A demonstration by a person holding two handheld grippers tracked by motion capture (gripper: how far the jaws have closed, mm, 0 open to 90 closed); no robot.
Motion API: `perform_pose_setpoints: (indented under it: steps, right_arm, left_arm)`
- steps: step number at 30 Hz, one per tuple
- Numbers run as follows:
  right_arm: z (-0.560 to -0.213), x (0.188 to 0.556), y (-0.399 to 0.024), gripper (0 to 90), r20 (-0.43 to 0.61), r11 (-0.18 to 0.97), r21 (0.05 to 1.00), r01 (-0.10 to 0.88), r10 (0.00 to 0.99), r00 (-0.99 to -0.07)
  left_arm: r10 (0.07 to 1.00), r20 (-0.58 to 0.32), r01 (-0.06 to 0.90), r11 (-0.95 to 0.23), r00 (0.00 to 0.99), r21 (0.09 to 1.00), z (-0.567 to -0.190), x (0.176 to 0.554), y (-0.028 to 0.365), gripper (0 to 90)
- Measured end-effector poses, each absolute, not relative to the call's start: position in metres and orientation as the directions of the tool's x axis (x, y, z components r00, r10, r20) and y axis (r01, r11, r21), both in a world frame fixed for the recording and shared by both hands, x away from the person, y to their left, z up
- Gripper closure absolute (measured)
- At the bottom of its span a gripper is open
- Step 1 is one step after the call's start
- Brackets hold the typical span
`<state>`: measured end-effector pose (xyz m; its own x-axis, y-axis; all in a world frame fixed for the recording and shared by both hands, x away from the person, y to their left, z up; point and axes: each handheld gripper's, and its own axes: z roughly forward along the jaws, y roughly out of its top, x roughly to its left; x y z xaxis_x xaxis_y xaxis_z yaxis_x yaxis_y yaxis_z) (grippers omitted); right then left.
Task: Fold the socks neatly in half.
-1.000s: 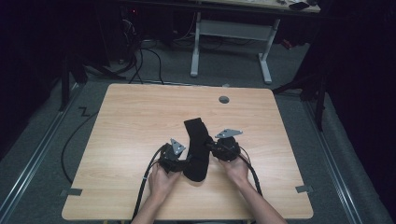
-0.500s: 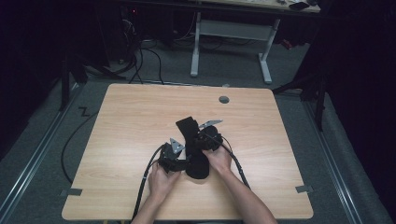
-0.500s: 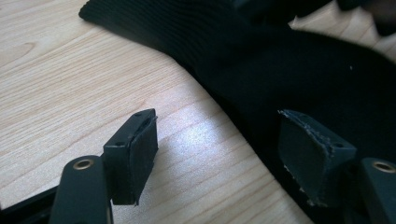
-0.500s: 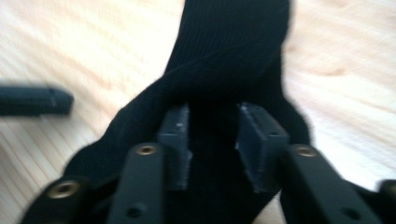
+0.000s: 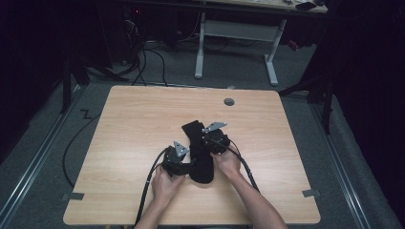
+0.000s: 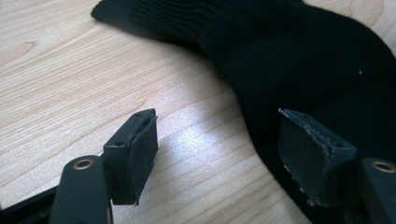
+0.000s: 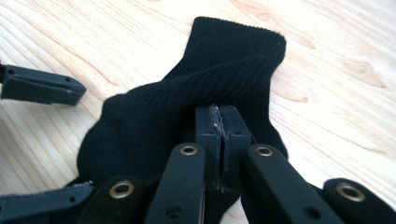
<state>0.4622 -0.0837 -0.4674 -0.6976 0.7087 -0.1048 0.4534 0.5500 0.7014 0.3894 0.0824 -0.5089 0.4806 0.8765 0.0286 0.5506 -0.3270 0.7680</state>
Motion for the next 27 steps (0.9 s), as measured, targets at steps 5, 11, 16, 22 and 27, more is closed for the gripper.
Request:
perform_pose_setpoints:
  steps: [5,11,16,22,27]
  right_arm:
    - [-0.475,0.464,-0.092,74.9,-0.08,0.533,0.689,0.49,0.728,-0.681]
    - [-0.473,0.455,-0.107,69.6,0.054,0.442,0.731,0.52,0.722,-0.69]
    - [-0.485,0.46,-0.094,70.1,0.007,0.494,0.685,0.536,0.731,-0.683]
    - [-0.489,0.458,-0.087,88.5,-0.05,0.559,0.662,0.499,0.698,-0.714]
    - [-0.479,0.459,-0.098,88.7,-0.05,0.53,0.691,0.491,0.713,-0.699]
  left_arm:
    - [0.877,0.026,0.552,-0.324,0.479,0.768,-0.509,0.389,0.082,29.6]
    - [0.878,0.026,0.552,-0.324,0.478,0.768,-0.509,0.389,0.082,29.5]
    - [0.878,0.027,0.552,-0.325,0.478,0.768,-0.509,0.389,0.082,29.5]
    - [0.878,0.028,0.551,-0.324,0.478,0.769,-0.509,0.389,0.082,29.5]
    - [0.878,0.029,0.551,-0.325,0.478,0.768,-0.509,0.389,0.082,29.5]
